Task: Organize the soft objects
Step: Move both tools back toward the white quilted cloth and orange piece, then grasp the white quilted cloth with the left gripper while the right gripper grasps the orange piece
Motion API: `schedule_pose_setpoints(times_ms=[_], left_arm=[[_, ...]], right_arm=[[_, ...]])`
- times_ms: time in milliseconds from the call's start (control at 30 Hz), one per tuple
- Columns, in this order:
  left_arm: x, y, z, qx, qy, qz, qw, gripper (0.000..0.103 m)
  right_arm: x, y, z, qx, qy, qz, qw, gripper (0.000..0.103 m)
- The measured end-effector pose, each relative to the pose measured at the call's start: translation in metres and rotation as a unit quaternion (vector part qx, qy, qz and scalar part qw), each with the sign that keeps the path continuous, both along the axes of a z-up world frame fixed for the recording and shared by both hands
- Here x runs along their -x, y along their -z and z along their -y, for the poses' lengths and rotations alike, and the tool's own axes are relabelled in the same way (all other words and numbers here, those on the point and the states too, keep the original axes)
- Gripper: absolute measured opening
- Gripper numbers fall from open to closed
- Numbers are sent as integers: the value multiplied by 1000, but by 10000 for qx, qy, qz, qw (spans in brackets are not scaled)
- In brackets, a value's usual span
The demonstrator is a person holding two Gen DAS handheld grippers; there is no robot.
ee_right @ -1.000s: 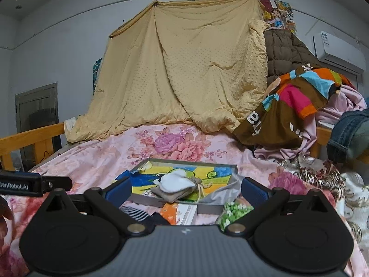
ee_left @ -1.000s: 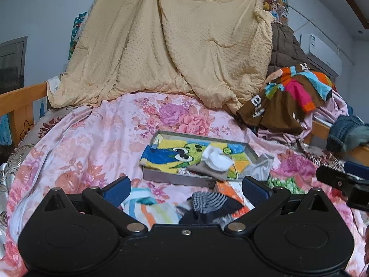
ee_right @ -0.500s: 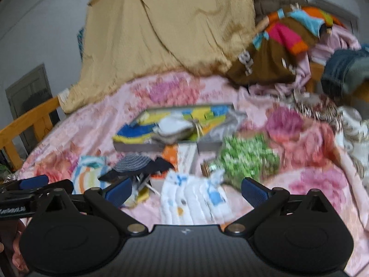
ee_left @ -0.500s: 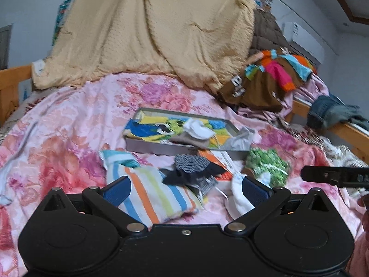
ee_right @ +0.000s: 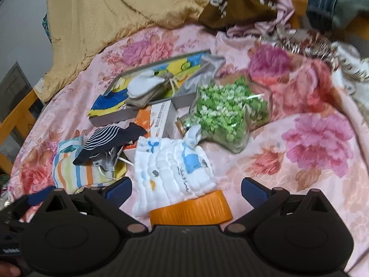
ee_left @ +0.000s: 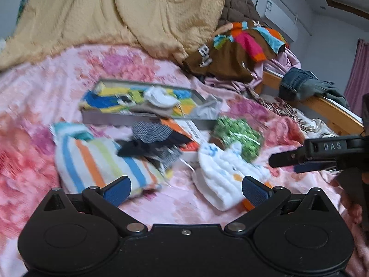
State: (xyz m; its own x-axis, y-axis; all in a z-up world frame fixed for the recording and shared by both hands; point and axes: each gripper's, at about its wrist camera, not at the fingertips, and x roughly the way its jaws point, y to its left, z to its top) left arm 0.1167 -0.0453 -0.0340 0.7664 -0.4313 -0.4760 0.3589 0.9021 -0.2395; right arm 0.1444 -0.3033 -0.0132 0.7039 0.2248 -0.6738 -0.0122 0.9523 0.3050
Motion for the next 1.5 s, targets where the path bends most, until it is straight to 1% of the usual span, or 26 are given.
schedule_pose_setpoints(times_ms=[100, 200, 367, 467, 633, 800, 933, 1133, 1333, 1500], left_arm=[[-7, 9, 3, 130, 121, -240, 9996, 102], [-15, 16, 7, 237, 235, -443, 9985, 102], [-32, 27, 14, 545, 485, -796, 9942, 102], [-43, 36, 20, 808, 755, -980, 9890, 102], [-59, 49, 23, 1168, 924, -1231, 9812, 101], [-71, 55, 18, 1521, 1034, -1282, 9745, 101], [-83, 57, 21, 1756, 1106, -1389, 9683, 101], [-100, 64, 33, 1816, 1187, -1544, 9639, 101], [-107, 69, 42, 1750, 1290, -1583, 9632, 102], [-113, 74, 46, 1926, 1324, -1675, 9578, 102]], right_arm=[[-6, 3, 6, -169, -99, -148, 9997, 103], [-11, 5, 6, -100, -203, -291, 9993, 103], [-15, 9, 8, -76, -288, -550, 9980, 103], [-20, 13, 8, -88, -384, -717, 9966, 103], [-22, 17, 7, -28, -609, -896, 9941, 103], [-21, 15, 10, 25, -746, -944, 9927, 103], [-22, 17, 0, 220, -956, -982, 9903, 103], [-27, 25, -10, 388, -1099, -1162, 9864, 102], [-35, 36, -18, 531, -1173, -1381, 9820, 102], [-37, 39, -20, 606, -1117, -1430, 9815, 101]])
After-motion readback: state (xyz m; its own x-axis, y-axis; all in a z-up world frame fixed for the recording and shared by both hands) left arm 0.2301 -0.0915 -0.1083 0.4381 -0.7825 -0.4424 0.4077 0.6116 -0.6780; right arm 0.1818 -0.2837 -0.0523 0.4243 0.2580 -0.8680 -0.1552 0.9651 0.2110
